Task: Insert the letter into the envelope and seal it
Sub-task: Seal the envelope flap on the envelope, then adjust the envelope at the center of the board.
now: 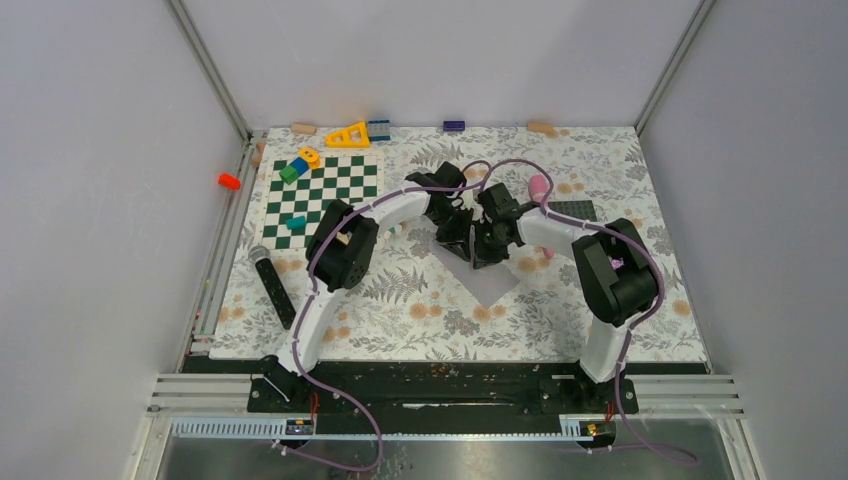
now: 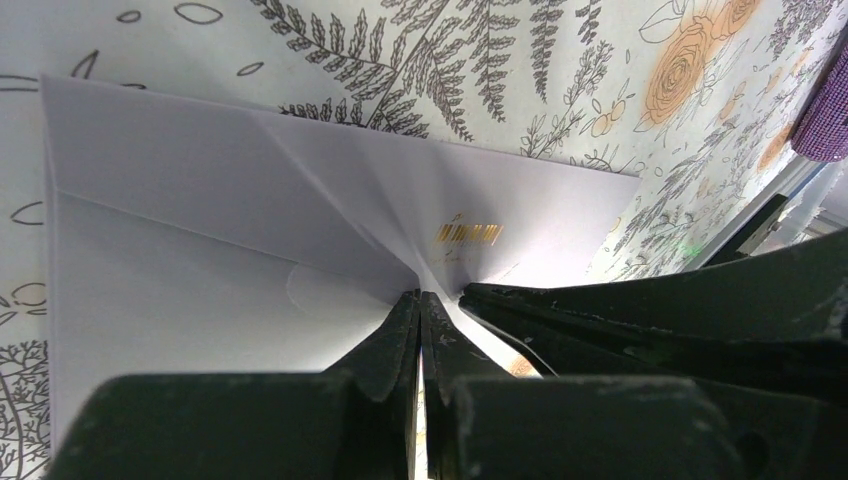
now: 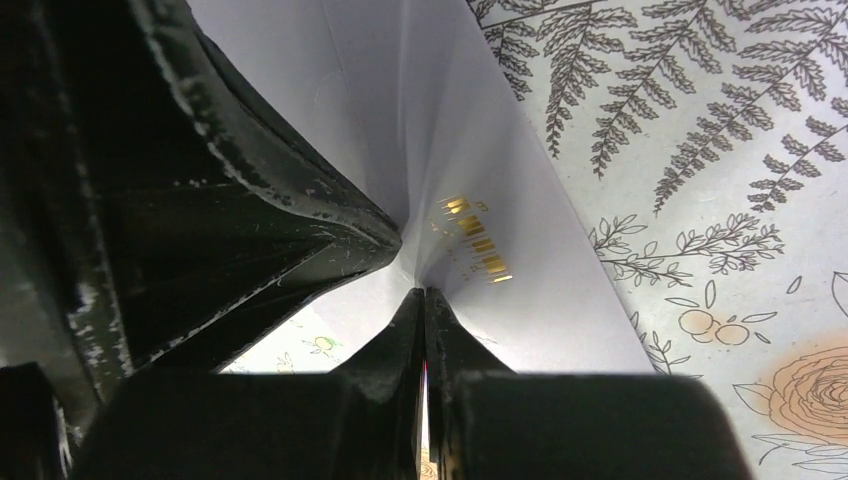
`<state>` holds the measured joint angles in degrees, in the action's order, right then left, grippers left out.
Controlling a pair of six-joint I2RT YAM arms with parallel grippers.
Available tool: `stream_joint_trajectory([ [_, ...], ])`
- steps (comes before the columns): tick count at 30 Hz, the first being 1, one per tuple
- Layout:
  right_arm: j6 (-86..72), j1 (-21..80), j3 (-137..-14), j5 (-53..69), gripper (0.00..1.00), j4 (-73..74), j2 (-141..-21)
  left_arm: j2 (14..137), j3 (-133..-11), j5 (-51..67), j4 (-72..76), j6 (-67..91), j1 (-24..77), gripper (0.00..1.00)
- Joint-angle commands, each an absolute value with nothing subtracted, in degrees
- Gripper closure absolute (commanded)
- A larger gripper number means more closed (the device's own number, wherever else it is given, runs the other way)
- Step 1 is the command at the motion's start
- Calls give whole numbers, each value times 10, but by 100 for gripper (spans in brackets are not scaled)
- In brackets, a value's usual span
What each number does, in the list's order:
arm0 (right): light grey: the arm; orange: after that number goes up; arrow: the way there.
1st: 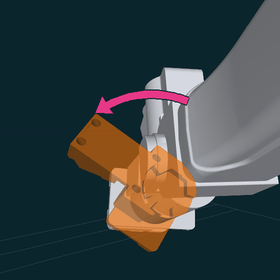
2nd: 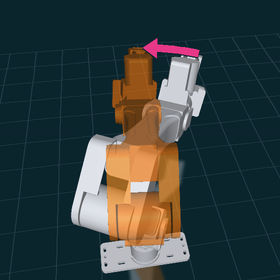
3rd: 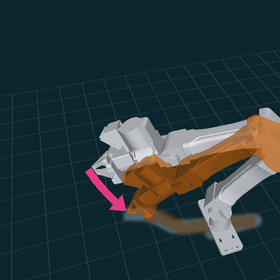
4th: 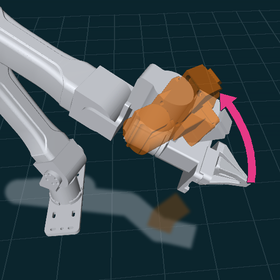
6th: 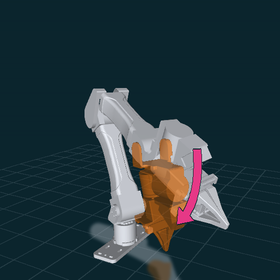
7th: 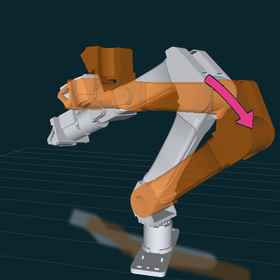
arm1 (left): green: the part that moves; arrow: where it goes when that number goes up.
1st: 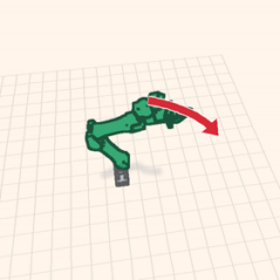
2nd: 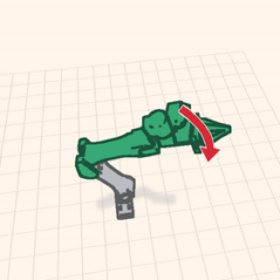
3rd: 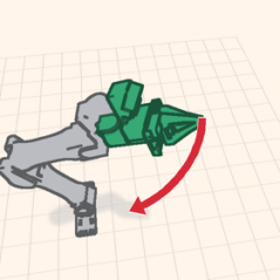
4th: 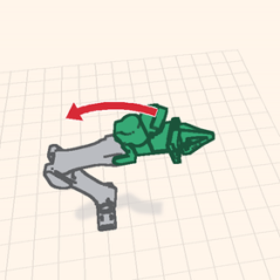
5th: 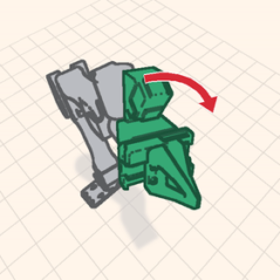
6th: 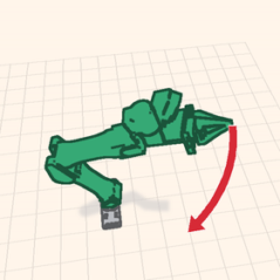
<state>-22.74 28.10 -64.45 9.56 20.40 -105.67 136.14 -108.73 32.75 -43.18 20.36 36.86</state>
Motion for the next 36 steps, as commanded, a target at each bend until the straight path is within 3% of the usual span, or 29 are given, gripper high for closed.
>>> stream_joint_trajectory([
  [1, -185, 289, -645, 99, 100, 217, -1027, 1377, -1092, 289, -430, 183, 377, 100],
  [5, -106, 289, -631, 136, 100, 217, -936, 1344, -1088, 310, -408, 182, 363, 100],
  [10, 39, 290, -581, 169, 96, 191, -791, 1276, -1082, 371, -361, 168, 341, 69],
  [14, 140, 301, -537, 195, 38, 181, -724, 1222, -1080, 420, -344, 165, 314, 42],
  [15, 153, 310, -527, 186, 13, 177, -716, 1207, -1074, 427, -340, 164, 306, 36],
  [16, 163, 318, -517, 176, 2, 170, -708, 1191, -1065, 434, -334, 162, 297, 28],
  [17, 172, 328, -506, 161, 1, 161, -702, 1174, -1056, 434, -333, 156, 288, 18],
  [20, 202, 355, -469, 121, 0, 126, -686, 1128, -1026, 432, -341, 129, 252, 2],
  [29, 284, 509, -416, -90, 0, 49, -747, 1055, -951, 430, -396, 48, 118, 1],
  [36, 340, 582, -416, -240, 0, 8, -827, 1011, -889, 419, -386, 27, 94, 1],
])
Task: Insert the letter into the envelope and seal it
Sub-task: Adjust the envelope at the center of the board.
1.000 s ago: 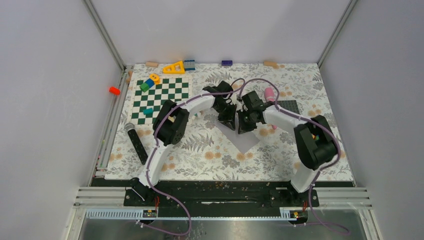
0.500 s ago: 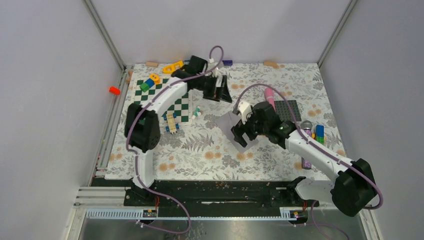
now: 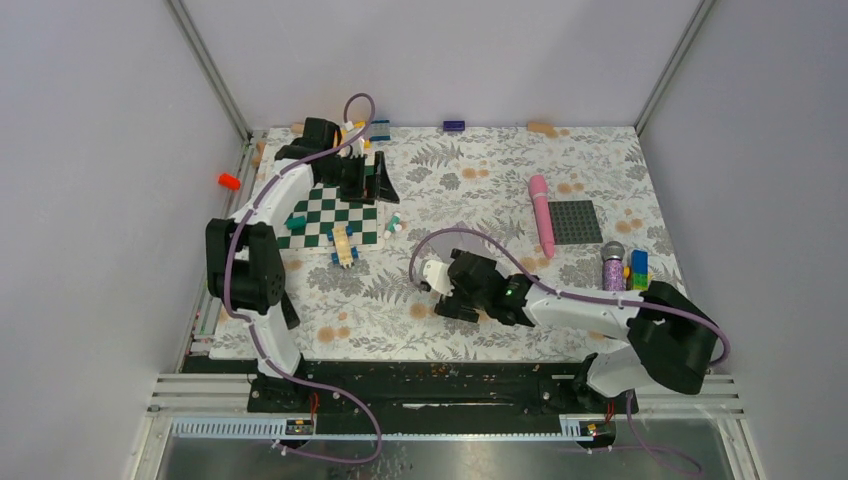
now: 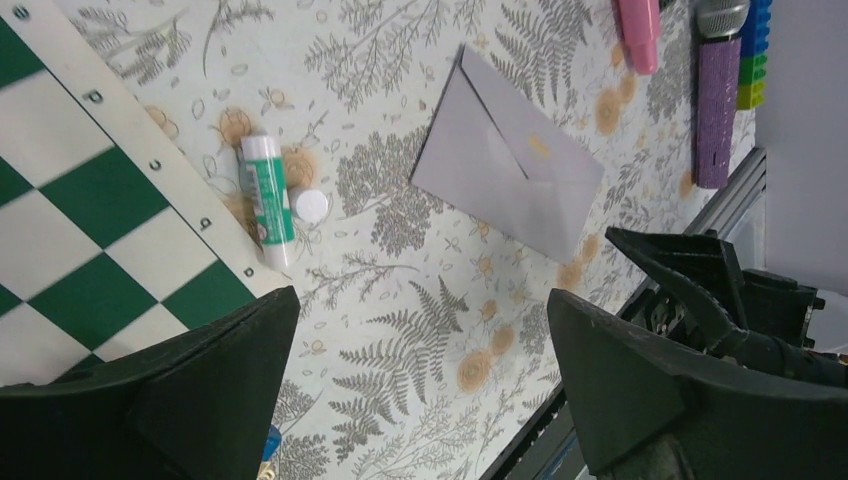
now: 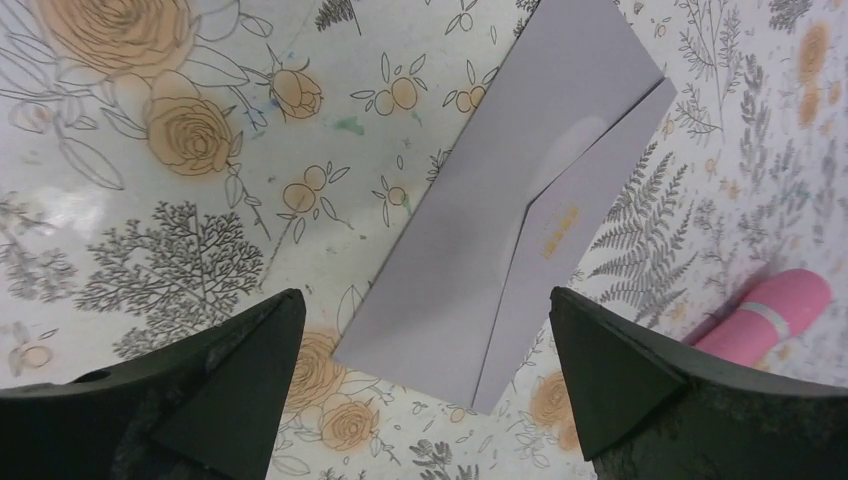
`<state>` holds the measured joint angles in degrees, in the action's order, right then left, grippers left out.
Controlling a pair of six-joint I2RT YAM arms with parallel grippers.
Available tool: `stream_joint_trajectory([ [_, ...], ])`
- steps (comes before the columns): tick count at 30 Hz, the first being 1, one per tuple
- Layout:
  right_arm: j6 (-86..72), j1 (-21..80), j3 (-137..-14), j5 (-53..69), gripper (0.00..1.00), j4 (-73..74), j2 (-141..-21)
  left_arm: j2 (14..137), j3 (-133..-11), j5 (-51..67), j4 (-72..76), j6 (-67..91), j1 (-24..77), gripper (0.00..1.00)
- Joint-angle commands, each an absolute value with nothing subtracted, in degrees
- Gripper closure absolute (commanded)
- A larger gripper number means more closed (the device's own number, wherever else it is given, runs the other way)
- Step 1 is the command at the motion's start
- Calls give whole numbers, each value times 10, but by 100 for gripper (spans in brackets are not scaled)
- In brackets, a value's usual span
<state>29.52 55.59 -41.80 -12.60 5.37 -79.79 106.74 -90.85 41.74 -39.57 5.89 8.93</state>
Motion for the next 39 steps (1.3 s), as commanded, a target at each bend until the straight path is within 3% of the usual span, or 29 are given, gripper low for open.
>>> stream_joint_trajectory([
  [1, 343, 585, -413, -251, 0, 7, -835, 1007, -884, 417, -383, 27, 94, 1],
  [14, 420, 598, -361, -370, 0, -59, -895, 1007, -890, 418, -382, 26, 94, 1],
  [31, 489, 535, -352, -361, 0, -139, -924, 1020, -887, 424, -382, 22, 94, 1],
  [39, 481, 529, -373, -341, 0, -105, -904, 1028, -890, 400, -382, 9, 95, 1],
])
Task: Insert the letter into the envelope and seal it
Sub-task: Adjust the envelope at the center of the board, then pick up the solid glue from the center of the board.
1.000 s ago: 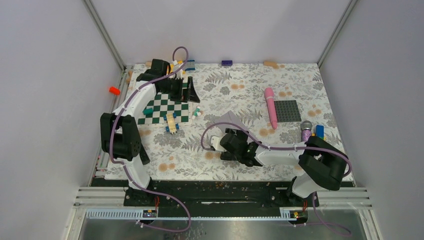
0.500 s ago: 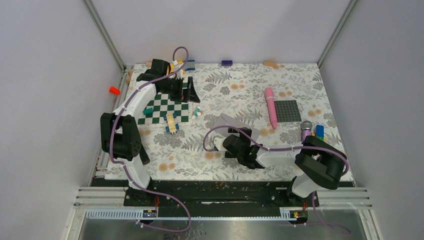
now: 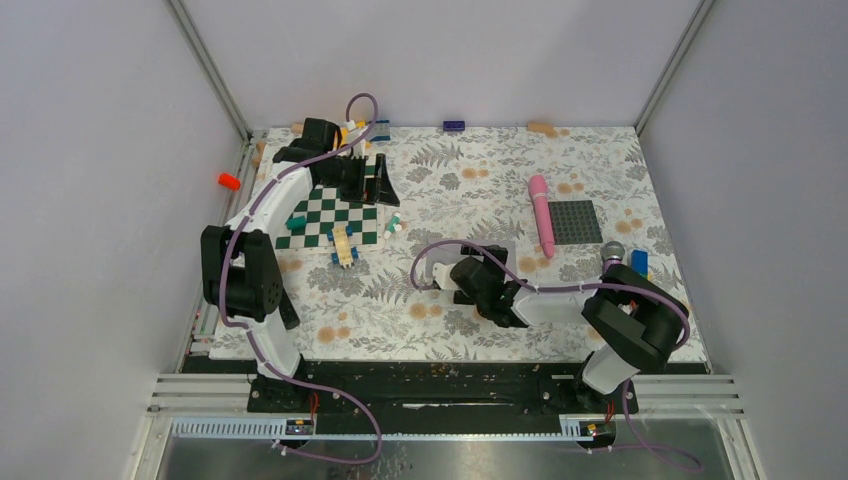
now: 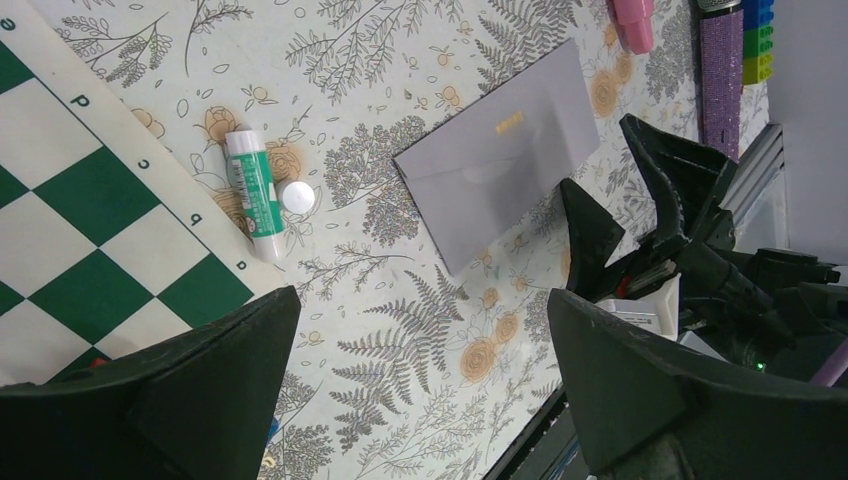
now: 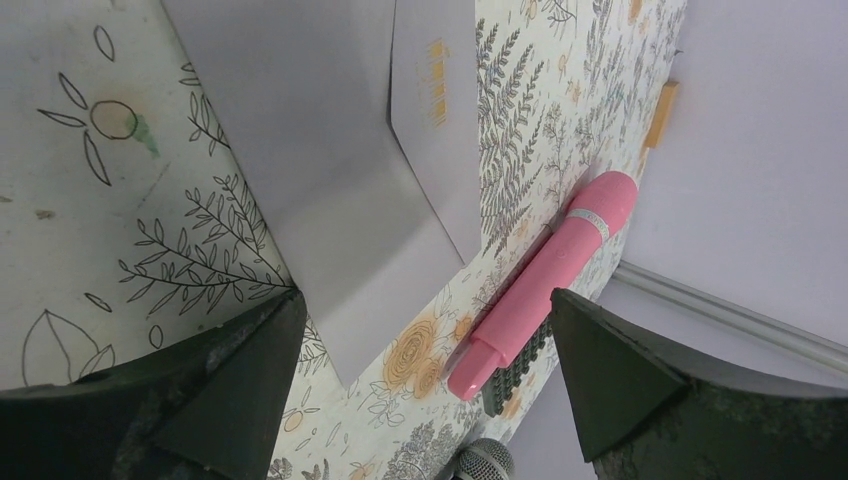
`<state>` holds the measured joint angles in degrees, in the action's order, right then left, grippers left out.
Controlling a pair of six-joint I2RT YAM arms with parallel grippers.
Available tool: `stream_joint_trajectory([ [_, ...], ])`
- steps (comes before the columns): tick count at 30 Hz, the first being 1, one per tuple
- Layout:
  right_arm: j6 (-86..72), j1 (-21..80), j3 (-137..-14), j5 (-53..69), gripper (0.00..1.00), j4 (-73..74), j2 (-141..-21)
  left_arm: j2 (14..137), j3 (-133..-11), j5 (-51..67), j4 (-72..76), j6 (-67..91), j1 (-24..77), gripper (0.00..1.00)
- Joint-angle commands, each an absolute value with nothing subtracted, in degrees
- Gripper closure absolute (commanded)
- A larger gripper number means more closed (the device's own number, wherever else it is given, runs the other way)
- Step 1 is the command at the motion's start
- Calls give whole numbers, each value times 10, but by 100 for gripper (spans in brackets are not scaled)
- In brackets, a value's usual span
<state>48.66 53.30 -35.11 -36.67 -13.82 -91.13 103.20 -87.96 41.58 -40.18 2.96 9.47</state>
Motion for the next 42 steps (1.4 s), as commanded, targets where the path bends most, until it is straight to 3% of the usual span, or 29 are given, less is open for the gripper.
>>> stream_joint_trajectory([
  [1, 481, 529, -376, -341, 1, -98, -896, 1028, -890, 387, -382, 5, 96, 1],
  [8, 390, 529, -470, -268, 0, 91, -747, 1045, -912, 224, -404, -58, 132, 1],
  [11, 340, 520, -498, -277, 0, 89, -680, 1061, -914, 183, -398, -72, 145, 4],
  [20, 215, 418, -533, -120, 0, 63, -609, 1136, -964, 126, -425, -67, 168, 23],
  [24, 207, 416, -519, -115, 0, 57, -598, 1156, -976, 111, -439, -64, 173, 41],
  [26, 206, 414, -503, -113, 0, 50, -588, 1161, -977, 111, -445, -66, 173, 46],
  [42, 193, 397, -479, -95, 1, 42, -569, 1206, -985, 100, -461, -75, 199, 50],
])
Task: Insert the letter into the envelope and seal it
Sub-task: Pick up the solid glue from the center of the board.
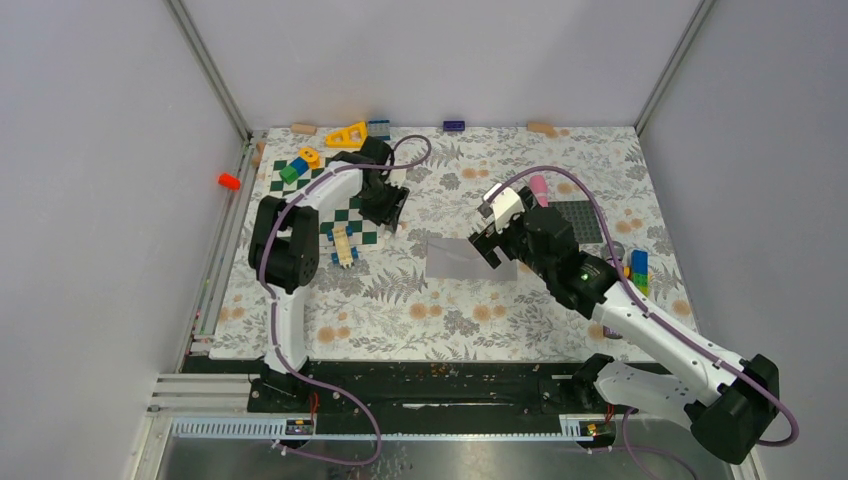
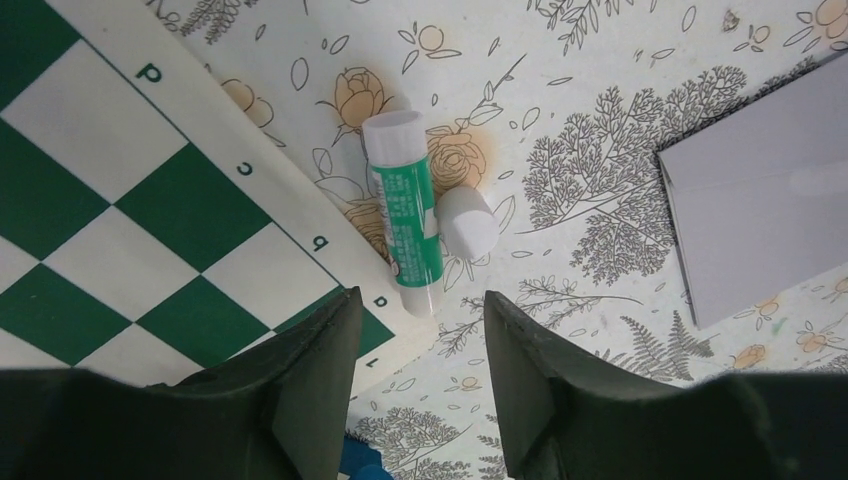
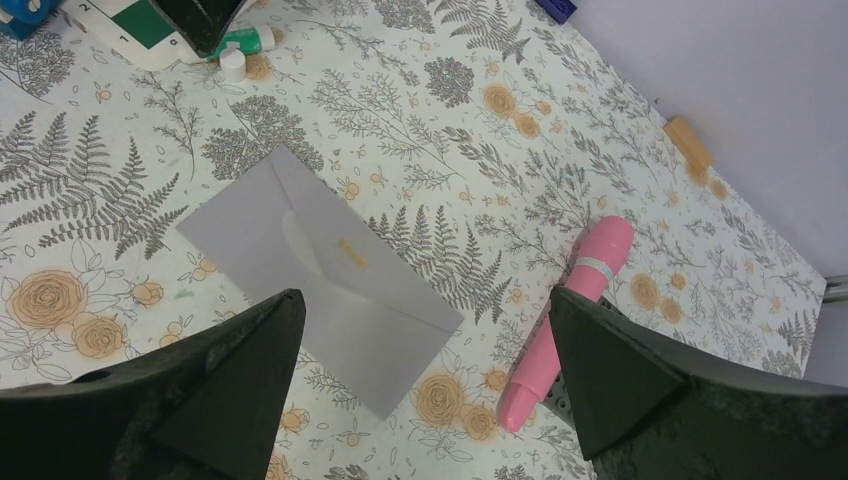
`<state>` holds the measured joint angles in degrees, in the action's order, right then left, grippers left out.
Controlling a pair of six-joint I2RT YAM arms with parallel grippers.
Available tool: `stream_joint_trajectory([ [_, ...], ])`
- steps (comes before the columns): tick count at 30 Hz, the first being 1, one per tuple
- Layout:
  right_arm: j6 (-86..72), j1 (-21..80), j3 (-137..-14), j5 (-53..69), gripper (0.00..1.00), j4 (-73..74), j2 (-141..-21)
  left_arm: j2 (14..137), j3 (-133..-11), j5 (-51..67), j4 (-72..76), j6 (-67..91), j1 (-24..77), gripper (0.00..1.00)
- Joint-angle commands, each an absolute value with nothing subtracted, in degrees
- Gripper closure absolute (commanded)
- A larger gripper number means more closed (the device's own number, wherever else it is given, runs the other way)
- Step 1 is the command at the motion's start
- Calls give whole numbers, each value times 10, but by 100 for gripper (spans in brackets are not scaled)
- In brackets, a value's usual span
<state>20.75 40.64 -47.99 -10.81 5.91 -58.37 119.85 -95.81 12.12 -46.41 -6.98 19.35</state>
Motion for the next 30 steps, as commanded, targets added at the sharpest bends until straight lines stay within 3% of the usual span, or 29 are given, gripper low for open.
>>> stream_joint_trajectory([
  [1, 192, 396, -479, -94, 1, 42, -568, 1208, -985, 95, -462, -75, 200, 52],
  [20, 181, 391, -478, -83, 1, 43, -569, 1241, -992, 86, -461, -68, 207, 60],
  [30, 171, 392, -481, -78, 1, 45, -570, 1245, -1002, 91, -461, -64, 207, 77],
])
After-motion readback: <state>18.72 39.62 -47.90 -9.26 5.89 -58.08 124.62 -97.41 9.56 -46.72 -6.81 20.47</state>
